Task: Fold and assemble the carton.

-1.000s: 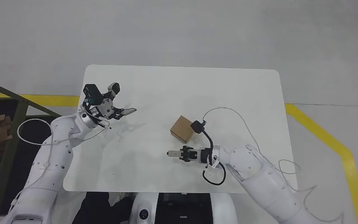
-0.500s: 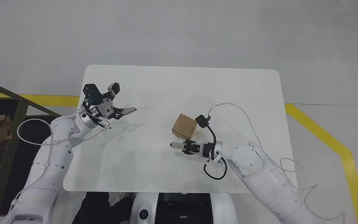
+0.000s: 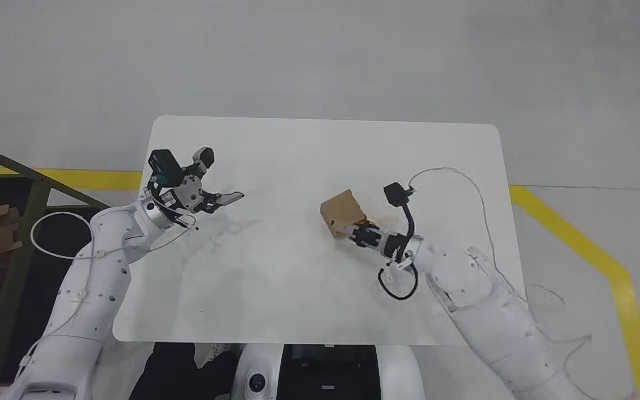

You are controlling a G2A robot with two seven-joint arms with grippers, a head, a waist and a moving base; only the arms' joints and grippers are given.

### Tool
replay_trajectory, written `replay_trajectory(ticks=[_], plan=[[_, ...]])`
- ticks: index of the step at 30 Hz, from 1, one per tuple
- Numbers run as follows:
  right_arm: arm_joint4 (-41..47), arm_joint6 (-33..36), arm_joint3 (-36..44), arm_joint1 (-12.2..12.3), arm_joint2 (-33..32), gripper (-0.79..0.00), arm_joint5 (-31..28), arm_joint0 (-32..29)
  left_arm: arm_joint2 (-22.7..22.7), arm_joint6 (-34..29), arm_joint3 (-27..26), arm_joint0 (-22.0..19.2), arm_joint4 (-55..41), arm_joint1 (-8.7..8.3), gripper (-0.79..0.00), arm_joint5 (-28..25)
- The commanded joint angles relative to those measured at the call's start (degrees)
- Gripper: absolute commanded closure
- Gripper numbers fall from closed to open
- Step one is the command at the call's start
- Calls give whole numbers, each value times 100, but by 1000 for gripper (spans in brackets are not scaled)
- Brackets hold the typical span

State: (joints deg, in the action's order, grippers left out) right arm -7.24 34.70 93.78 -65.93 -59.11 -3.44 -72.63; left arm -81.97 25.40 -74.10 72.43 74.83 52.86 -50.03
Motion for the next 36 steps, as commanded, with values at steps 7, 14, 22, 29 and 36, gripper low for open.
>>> replay_trajectory(ticks=[7,14,22,29,36], plan=[[-2024,-257,818,199,-356,-785,-504,-490,0,0,0,0,0,0,-785,0],[-4140,-447,1247,301,-324,-785,-512,-830,0,0,0,0,0,0,-785,0],[-5284,-605,888,168,355,-785,-155,-430,0,0,0,0,0,0,-785,0],[-5565,-574,653,58,672,-785,-40,-161,0,0,0,0,0,0,-785,0],[-5582,-545,458,-42,842,-785,73,29,0,0,0,0,0,0,-785,0]])
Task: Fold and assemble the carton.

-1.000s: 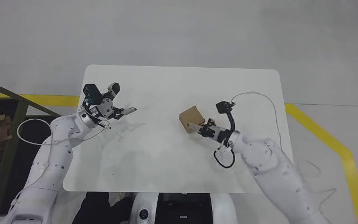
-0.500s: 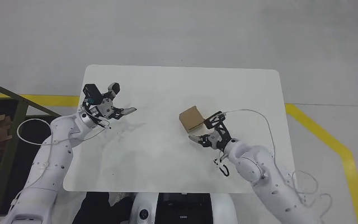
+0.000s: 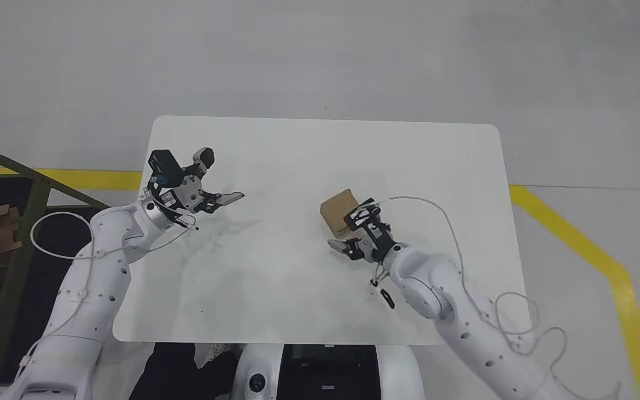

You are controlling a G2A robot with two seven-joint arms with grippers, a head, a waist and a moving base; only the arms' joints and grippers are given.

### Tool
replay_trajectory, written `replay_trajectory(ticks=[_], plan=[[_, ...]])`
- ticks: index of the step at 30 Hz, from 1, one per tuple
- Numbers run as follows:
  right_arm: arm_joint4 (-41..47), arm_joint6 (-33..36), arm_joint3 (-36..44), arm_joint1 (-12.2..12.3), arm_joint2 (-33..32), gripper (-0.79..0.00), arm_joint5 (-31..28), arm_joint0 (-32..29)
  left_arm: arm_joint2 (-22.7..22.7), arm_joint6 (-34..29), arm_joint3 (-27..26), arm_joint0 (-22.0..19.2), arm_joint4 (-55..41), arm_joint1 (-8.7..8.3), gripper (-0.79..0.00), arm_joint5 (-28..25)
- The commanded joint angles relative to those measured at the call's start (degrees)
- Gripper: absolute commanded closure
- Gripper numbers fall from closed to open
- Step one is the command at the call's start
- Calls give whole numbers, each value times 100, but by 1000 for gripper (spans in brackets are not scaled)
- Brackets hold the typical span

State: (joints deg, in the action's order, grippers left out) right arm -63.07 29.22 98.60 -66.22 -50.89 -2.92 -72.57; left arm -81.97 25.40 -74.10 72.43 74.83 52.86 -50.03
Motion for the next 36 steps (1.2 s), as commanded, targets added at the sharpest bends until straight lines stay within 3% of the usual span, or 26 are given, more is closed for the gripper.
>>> replay_trajectory(ticks=[1,12,20,23,25,28,29,30,31,36], plan=[[14,8,-48,-26,35,-785,36,42,0,0,0,0,0,0,-785,0],[15,192,-236,-142,170,-785,130,217,0,0,0,0,0,0,-785,0],[170,286,-306,-190,120,-520,58,266,0,0,0,0,0,0,-785,0],[198,306,-301,-198,80,-388,43,259,0,0,0,0,0,0,-785,0],[223,305,-300,-204,53,-379,36,253,0,0,0,0,0,0,-785,0],[272,309,-305,-217,16,-382,27,251,0,0,0,0,0,0,-785,0],[271,312,-305,-221,11,-422,22,251,0,0,0,0,0,0,-785,0],[268,318,-298,-224,8,-570,20,247,0,0,0,0,0,0,-785,0],[260,329,-291,-226,9,-773,19,242,0,0,0,0,0,0,-785,0],[164,400,-152,-236,16,-785,109,138,0,0,0,0,0,0,-785,0]])
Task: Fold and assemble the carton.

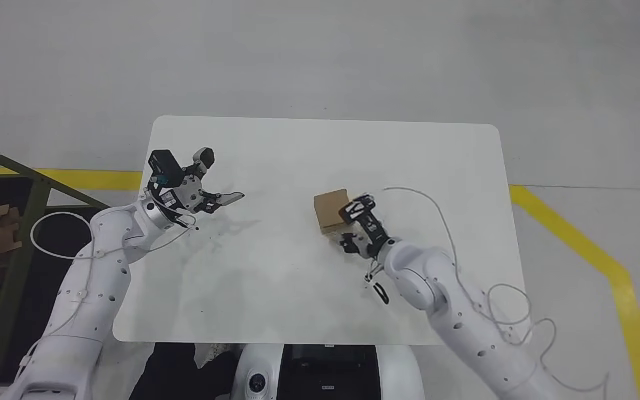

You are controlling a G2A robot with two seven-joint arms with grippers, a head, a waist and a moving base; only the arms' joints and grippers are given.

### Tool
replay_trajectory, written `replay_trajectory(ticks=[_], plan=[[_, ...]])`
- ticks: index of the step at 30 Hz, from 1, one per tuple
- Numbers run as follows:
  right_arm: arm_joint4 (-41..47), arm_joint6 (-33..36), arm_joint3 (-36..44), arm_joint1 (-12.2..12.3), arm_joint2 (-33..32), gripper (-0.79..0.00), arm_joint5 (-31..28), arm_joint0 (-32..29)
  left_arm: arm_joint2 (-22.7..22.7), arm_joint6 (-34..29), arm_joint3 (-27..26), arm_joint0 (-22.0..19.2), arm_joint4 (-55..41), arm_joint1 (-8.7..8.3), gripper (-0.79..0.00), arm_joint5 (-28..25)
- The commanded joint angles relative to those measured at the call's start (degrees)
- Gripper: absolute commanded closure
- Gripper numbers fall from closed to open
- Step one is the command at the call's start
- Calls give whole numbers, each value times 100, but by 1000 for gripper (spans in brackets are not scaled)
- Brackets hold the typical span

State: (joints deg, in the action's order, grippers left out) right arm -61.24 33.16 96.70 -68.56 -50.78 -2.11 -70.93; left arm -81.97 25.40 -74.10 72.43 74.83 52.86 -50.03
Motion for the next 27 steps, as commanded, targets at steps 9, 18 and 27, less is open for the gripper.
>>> replay_trajectory(ticks=[9,18,27], plan=[[327,-405,389,-114,103,-785,575,-255,0,0,0,0,0,0,-785,0],[399,-581,3,-333,443,-785,1219,54,0,0,0,0,0,0,-785,0],[31,-543,-278,-506,731,-785,1716,262,0,0,0,0,0,0,-785,0]])
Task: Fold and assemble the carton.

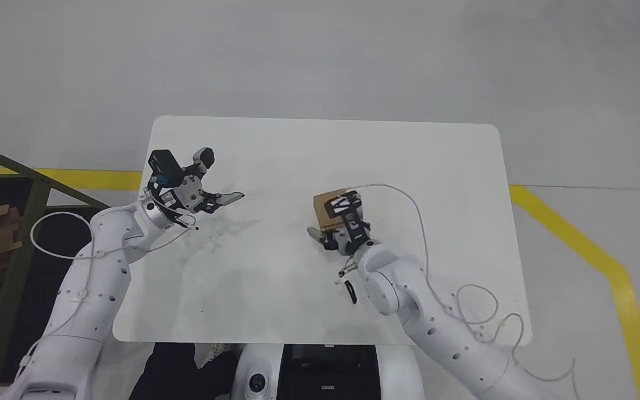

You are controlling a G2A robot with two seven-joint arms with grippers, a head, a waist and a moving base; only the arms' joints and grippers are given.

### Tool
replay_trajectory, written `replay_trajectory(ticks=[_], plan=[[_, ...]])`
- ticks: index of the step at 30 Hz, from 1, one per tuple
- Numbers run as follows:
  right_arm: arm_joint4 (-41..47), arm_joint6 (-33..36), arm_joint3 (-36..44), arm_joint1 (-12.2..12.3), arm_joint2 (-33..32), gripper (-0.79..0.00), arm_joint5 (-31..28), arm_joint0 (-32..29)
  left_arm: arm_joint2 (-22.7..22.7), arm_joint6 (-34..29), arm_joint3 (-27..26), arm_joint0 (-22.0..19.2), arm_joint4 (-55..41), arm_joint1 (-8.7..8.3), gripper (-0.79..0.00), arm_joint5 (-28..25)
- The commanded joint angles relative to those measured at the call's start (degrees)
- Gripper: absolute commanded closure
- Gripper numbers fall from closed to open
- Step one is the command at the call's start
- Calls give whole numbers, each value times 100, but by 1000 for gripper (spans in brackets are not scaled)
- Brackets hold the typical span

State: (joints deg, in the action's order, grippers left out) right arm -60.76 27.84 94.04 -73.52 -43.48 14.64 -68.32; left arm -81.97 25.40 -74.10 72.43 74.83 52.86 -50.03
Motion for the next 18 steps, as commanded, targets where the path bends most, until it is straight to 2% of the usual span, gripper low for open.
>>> replay_trajectory(ticks=[1,3,4,5,7,11,18], plan=[[-36,-12,-26,-21,0,-785,77,4,0,0,0,0,0,0,-785,0],[-54,-5,-45,-41,-15,-785,128,8,0,0,0,0,0,0,-785,0],[-70,-7,-53,-49,-21,-754,146,8,0,0,0,0,0,0,-785,0],[-79,5,-61,-58,-26,-711,156,6,0,0,0,0,0,0,-785,0],[-107,9,-65,-72,-41,-576,173,2,0,0,0,0,0,0,-785,0],[-200,38,-91,-94,-71,-388,167,-10,0,0,0,0,0,0,-785,0],[-316,123,-124,-122,-156,-369,109,-32,0,0,0,0,0,0,-785,0]])
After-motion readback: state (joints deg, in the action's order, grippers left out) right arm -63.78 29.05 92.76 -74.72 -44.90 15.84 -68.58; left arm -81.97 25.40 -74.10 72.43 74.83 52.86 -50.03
